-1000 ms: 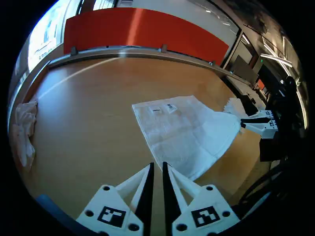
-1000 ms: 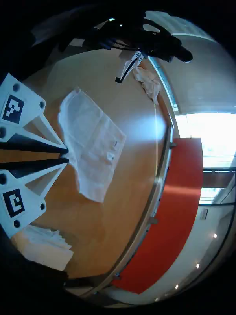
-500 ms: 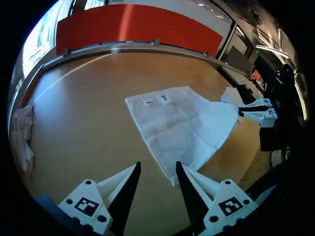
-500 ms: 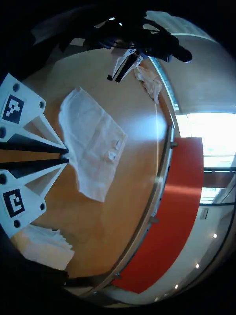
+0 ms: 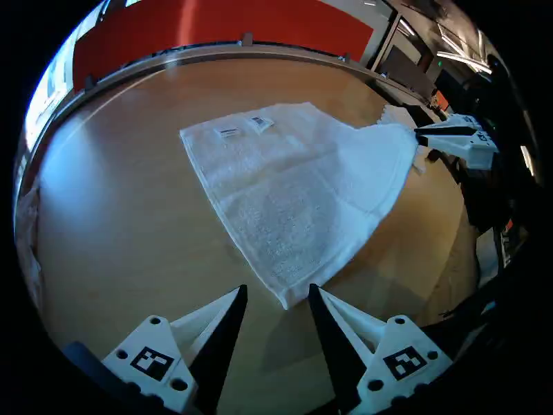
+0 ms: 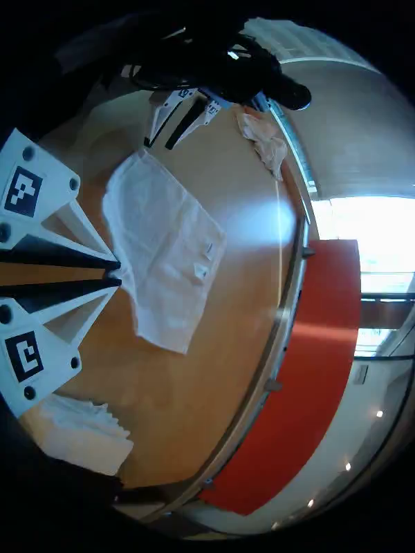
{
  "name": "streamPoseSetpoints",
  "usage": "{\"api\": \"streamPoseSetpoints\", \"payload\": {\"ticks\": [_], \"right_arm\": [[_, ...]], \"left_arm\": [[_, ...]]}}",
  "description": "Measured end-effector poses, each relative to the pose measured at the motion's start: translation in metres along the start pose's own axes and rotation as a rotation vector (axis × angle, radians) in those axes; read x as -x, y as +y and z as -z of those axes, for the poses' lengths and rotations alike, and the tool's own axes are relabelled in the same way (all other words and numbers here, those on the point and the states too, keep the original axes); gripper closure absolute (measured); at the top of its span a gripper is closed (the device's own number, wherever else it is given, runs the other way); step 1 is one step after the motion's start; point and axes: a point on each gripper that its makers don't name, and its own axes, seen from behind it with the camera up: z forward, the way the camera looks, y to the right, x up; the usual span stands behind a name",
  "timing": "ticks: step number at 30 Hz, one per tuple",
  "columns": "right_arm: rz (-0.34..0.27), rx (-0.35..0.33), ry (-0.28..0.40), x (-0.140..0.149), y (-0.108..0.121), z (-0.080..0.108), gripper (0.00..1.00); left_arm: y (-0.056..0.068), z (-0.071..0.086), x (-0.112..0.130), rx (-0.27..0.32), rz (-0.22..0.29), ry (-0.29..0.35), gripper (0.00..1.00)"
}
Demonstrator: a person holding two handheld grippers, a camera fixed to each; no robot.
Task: Fold towel
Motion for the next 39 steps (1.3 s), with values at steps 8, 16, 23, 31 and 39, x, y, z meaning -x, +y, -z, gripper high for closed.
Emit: {"api": "streamPoseSetpoints", "payload": {"ticks": [8, 16, 23, 31, 39], "right_arm": [[-0.003, 0.002, 0.002, 0.000, 0.001, 0.000, 0.90], [-0.004, 0.005, 0.002, 0.001, 0.003, 0.000, 0.90], [-0.003, 0.005, 0.005, 0.001, 0.003, 0.000, 0.90], [-0.004, 0.006, 0.007, 0.001, 0.005, 0.000, 0.90], [-0.005, 0.006, 0.011, 0.000, 0.005, 0.001, 0.90]], "left_arm": [[0.002, -0.018, 0.014, -0.036, -0.035, -0.035, 0.37], [-0.005, -0.021, 0.016, -0.101, -0.101, -0.022, 0.54], [-0.003, -0.022, 0.017, -0.118, -0.143, -0.016, 0.66], [0.002, -0.021, 0.016, -0.111, -0.163, -0.019, 0.80], [-0.005, -0.018, 0.015, -0.123, -0.114, -0.020, 0.91]]}}
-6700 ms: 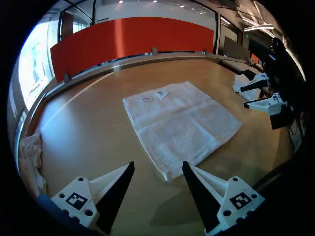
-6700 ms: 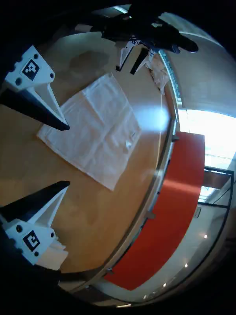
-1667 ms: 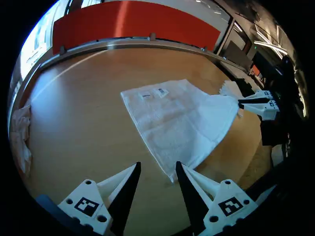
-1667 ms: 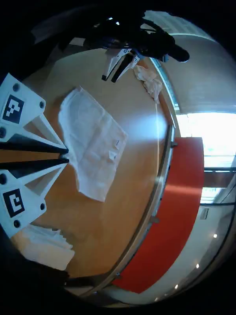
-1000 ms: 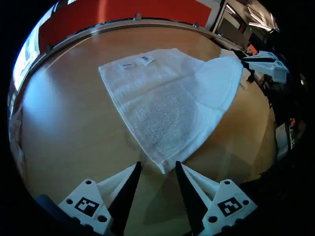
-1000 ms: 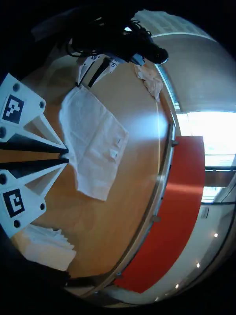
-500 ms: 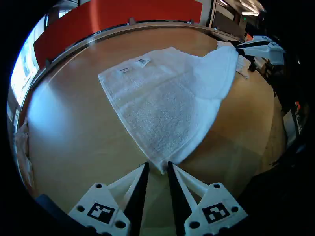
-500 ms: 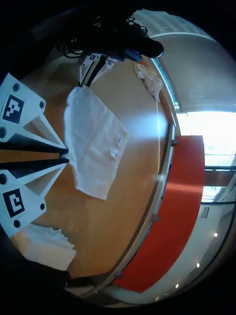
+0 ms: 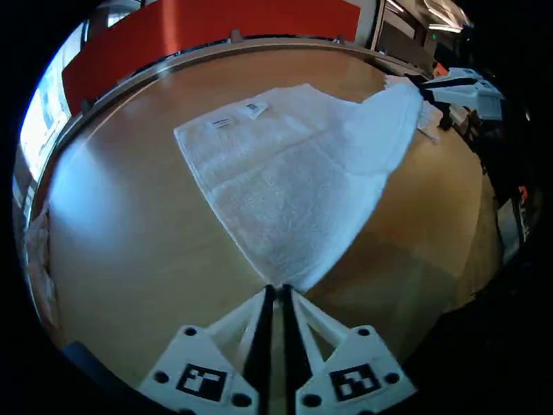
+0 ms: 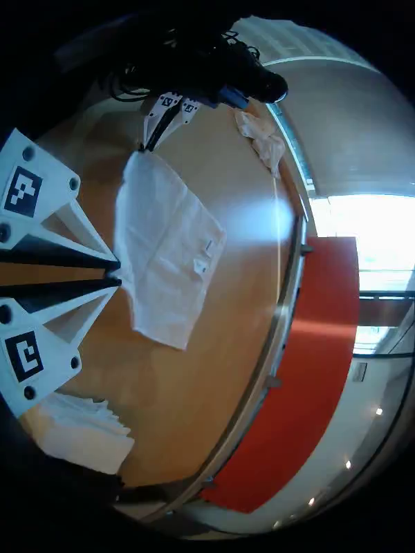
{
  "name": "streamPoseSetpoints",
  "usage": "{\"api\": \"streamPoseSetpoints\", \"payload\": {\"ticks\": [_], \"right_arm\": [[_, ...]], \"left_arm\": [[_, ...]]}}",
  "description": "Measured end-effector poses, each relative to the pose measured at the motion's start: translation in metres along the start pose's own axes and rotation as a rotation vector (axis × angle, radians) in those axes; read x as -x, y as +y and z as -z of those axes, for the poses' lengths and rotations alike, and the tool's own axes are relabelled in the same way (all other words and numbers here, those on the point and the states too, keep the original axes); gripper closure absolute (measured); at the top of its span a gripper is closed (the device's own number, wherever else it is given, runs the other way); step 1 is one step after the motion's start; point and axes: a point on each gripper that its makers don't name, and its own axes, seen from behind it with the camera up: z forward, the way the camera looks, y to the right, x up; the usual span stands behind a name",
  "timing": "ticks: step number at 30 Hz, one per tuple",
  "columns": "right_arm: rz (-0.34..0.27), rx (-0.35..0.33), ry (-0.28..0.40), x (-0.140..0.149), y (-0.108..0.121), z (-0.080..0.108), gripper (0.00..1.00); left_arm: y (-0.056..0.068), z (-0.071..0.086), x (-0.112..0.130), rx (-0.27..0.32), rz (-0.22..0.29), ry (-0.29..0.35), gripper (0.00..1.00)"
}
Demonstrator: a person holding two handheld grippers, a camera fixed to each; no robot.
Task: Fold towel
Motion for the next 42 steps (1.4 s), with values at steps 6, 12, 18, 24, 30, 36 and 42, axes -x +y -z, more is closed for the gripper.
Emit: {"api": "streamPoseSetpoints", "payload": {"ticks": [6, 12, 18, 24, 30, 36, 42], "right_arm": [[0.003, -0.004, 0.003, -0.001, -0.002, 0.001, 0.90], [0.002, -0.005, 0.013, -0.005, -0.001, 0.001, 0.90], [0.006, -0.001, 0.024, -0.011, 0.002, 0.002, 0.90], [0.008, 0.001, 0.028, -0.014, 0.003, 0.004, 0.90], [0.007, 0.002, 0.030, -0.015, 0.002, 0.003, 0.90], [0.004, 0.007, 0.031, -0.015, 0.004, 0.004, 0.90], [-0.001, 0.011, 0.031, -0.015, 0.007, 0.006, 0.90]], "left_arm": [[-0.007, 0.000, -0.002, -0.003, 0.020, -0.001, 0.92], [-0.013, 0.006, -0.010, -0.001, 0.048, 0.016, 0.92], [-0.024, 0.022, -0.028, 0.014, 0.115, 0.049, 0.92], [-0.040, 0.040, -0.050, 0.024, 0.171, 0.090, 0.93], [-0.052, 0.054, -0.070, 0.046, 0.236, 0.126, 0.93], [-0.053, 0.067, -0.085, 0.082, 0.289, 0.153, 0.93], [-0.054, 0.073, -0.087, 0.089, 0.304, 0.156, 0.93]]}}
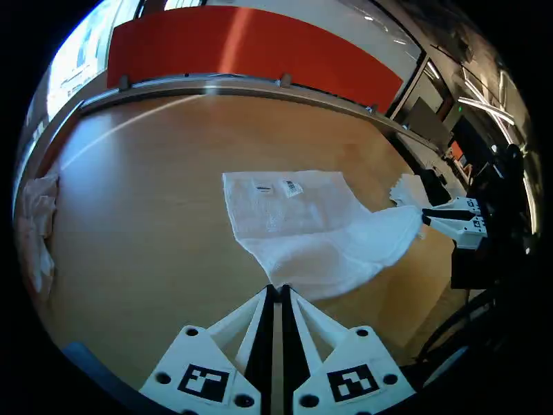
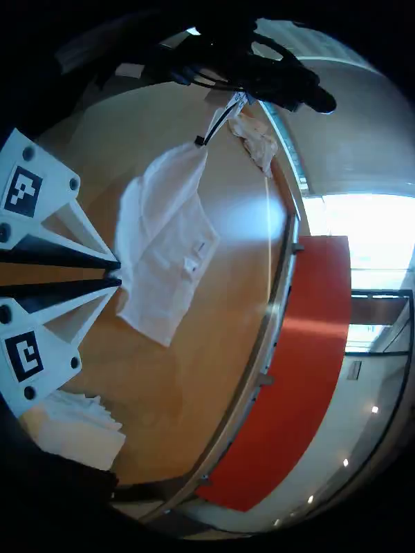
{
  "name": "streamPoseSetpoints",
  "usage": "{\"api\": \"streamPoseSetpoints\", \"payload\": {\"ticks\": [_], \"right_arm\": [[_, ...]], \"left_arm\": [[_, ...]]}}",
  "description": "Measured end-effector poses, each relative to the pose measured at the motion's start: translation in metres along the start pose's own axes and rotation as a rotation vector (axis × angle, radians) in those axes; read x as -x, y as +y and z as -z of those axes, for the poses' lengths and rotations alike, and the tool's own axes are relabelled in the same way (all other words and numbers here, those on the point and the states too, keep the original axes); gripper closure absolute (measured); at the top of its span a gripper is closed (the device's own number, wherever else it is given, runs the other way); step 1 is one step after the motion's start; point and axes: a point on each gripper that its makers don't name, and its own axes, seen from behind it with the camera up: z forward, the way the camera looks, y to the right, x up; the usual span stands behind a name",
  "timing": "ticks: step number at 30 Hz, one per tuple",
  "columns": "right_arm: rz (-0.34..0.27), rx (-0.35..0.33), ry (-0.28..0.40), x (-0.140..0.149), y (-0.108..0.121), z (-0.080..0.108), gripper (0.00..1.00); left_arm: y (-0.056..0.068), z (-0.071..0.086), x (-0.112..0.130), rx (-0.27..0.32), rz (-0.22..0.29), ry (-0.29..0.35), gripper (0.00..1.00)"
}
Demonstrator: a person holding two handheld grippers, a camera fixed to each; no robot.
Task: Fold towel
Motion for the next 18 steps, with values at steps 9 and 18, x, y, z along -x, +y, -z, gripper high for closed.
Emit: {"api": "streamPoseSetpoints", "payload": {"ticks": [9, 18], "right_arm": [[0.001, 0.003, 0.001, -0.005, 0.003, 0.002, 0.90], [-0.009, 0.012, 0.019, -0.021, 0.017, -0.011, 0.90]], "left_arm": [[0.003, 0.008, -0.011, 0.024, 0.062, 0.014, 0.93], [0.000, -0.004, -0.037, 0.045, 0.149, 0.040, 0.93]]}}
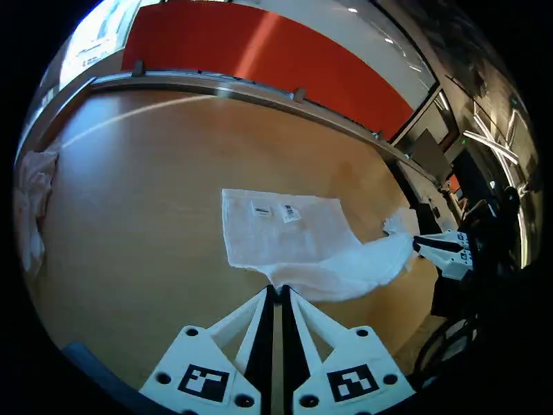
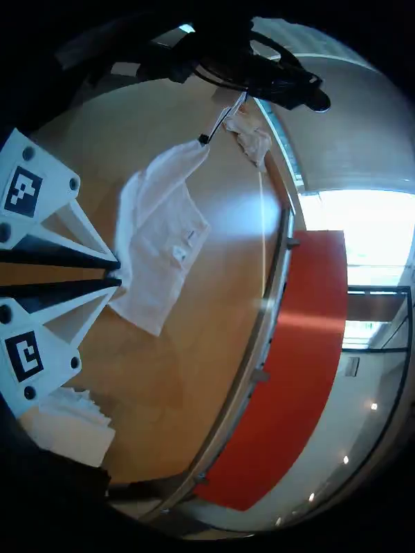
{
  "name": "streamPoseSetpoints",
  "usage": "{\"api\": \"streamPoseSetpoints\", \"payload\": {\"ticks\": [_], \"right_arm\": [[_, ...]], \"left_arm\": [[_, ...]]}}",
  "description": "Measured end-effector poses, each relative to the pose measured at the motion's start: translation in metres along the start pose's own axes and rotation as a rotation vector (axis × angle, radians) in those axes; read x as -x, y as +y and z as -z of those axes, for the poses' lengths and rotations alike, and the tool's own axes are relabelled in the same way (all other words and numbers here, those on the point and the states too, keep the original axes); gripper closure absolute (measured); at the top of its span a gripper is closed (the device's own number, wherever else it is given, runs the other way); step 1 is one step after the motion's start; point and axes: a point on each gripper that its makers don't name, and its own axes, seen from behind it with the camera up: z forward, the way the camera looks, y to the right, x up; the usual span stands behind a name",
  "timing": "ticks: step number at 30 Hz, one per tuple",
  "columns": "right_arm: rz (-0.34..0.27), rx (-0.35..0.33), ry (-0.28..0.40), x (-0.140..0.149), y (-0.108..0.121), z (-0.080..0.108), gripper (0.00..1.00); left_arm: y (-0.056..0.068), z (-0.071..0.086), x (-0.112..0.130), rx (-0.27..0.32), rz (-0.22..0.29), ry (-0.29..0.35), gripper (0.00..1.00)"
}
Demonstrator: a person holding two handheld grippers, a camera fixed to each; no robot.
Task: Fold towel
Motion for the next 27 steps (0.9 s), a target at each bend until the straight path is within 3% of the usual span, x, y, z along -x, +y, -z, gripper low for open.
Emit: {"api": "streamPoseSetpoints", "payload": {"ticks": [8, 17, 27], "right_arm": [[-0.002, 0.014, 0.003, -0.016, 0.025, -0.024, 0.90], [-0.018, 0.020, -0.015, -0.024, 0.049, -0.060, 0.90], [-0.048, 0.031, -0.063, -0.010, 0.065, -0.094, 0.90]], "left_arm": [[-0.007, -0.021, -0.023, 0.003, 0.047, 0.009, 0.93], [-0.024, -0.052, -0.047, -0.001, 0.092, 0.002, 0.93], [-0.041, -0.090, -0.051, -0.023, 0.072, -0.042, 0.93]]}}
